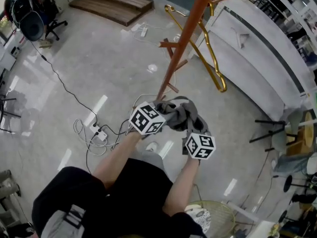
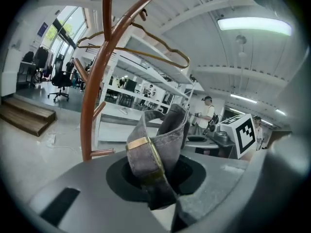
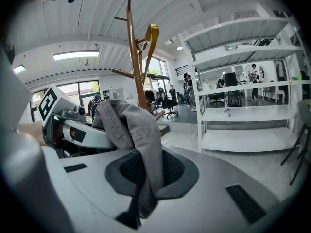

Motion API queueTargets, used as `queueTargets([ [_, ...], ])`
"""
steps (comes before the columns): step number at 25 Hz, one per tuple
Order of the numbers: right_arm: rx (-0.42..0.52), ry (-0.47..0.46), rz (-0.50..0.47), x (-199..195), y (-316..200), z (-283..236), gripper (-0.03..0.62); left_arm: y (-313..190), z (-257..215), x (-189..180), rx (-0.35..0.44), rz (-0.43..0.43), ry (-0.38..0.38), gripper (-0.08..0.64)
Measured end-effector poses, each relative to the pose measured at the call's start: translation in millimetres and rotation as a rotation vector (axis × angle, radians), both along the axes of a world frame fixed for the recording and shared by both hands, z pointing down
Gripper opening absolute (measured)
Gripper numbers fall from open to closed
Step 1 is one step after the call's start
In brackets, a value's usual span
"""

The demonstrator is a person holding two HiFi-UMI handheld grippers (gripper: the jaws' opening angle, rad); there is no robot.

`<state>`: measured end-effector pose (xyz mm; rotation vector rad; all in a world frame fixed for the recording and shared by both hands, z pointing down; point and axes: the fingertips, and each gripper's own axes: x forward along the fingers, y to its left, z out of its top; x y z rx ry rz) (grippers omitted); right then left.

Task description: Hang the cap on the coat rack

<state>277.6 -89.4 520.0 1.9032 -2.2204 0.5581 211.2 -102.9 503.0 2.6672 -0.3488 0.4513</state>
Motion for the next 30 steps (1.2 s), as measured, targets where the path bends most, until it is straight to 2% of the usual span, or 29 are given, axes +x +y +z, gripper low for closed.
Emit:
queueTargets([
  [3,-0.011,-0.028,-0.032,9.1,-11.6,11.1,0.020,-11.0,7.1,10.8,0.003,-0.008,-0.043,0.069],
  [9,-0.080,-0.039,-0.076,10.8,-18.5,40.4,0.020,-18.2,38.6,12.4,-0.065,-0.050,-0.083,0.069],
  [14,-0.162,-0.052,-0.063,18.5,-29.5,72.5,0.020,-31.1,68.6,21.9,-0.118,-0.065,-0.129,0.069],
  [20,-0.209,-0.063,-0.054,20.5,-45.0,96.1,0.020,-48.6,93.2,24.8,-0.144,-0.090,-0.150,0.069],
  [26,-0.225,-0.014,-0.024,20.8,-74.1,104.0,0.020,-81.1,102.0,26.7,-0.126,-0.128,-0.154,0.069],
  [30,-0.271,0.016,-0.008,26.1,-83.6,115.7,0.020,-90.7,117.0,30.1,-0.153,-0.135,-0.168,0.069],
])
